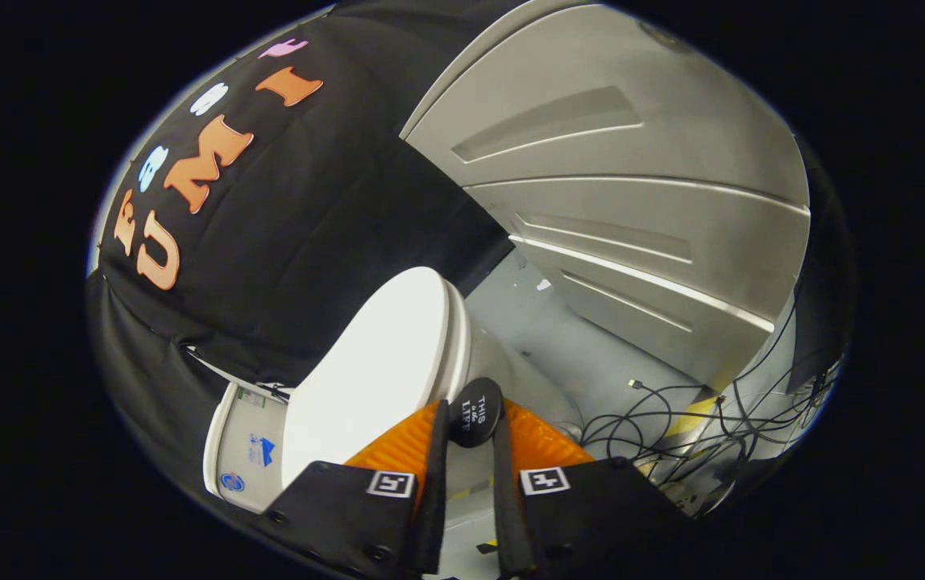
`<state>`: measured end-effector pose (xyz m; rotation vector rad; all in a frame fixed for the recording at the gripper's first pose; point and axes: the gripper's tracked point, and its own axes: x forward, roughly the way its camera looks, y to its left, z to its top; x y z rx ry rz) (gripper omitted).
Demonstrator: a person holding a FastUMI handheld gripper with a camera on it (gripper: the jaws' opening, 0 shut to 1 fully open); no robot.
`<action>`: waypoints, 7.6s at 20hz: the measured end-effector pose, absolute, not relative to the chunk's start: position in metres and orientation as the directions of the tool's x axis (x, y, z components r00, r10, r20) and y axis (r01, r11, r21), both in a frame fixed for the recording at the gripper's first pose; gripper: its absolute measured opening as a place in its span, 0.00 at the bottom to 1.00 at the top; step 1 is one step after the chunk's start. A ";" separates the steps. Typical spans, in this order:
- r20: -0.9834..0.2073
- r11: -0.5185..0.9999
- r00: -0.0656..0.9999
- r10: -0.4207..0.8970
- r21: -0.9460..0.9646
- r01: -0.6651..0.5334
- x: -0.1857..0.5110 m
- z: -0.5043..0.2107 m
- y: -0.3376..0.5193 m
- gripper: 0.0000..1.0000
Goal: Open the toilet lid.
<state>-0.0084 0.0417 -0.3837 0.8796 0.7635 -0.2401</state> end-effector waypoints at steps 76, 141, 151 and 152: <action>-0.186 0.796 0.906 0.380 -0.432 -0.423 0.073 -0.025 0.637 0.08; -0.080 0.983 0.986 -0.143 -0.130 0.132 -0.006 -0.018 -0.018 0.93; -0.140 0.981 0.986 -0.096 -0.182 0.070 -0.003 -0.058 0.011 0.93; -0.134 0.980 0.988 -0.076 -0.193 0.049 -0.004 -0.057 0.018 0.93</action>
